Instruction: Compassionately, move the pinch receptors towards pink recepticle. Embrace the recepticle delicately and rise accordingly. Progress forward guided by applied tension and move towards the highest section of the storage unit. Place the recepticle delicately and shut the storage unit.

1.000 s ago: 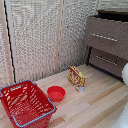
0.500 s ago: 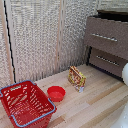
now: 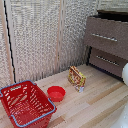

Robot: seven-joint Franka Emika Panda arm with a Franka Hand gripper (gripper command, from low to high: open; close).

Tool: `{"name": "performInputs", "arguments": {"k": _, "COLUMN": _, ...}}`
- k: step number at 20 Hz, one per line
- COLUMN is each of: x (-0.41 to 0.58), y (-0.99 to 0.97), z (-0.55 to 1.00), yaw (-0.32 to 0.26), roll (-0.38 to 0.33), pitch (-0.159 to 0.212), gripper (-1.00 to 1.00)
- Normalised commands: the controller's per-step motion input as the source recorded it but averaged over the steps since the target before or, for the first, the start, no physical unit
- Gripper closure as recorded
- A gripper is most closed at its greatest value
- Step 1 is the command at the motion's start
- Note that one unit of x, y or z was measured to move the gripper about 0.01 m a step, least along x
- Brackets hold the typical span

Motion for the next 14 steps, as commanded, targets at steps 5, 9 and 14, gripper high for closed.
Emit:
{"name": "performInputs", "arguments": {"k": 5, "x": 0.000, "y": 0.30, "z": -0.34, "yaw": 0.111, "roll": -0.335, "pitch": 0.156, "gripper": -1.00}}
{"name": "performInputs", "arguments": {"k": 9, "x": 0.000, "y": 0.28, "z": -0.31, "yaw": 0.113, "roll": -0.335, "pitch": 0.165, "gripper": -1.00}}
{"name": "performInputs", "arguments": {"k": 14, "x": 0.000, "y": 0.28, "z": -0.32, "yaw": 0.112, "roll": -0.340, "pitch": 0.160, "gripper": -1.00}}
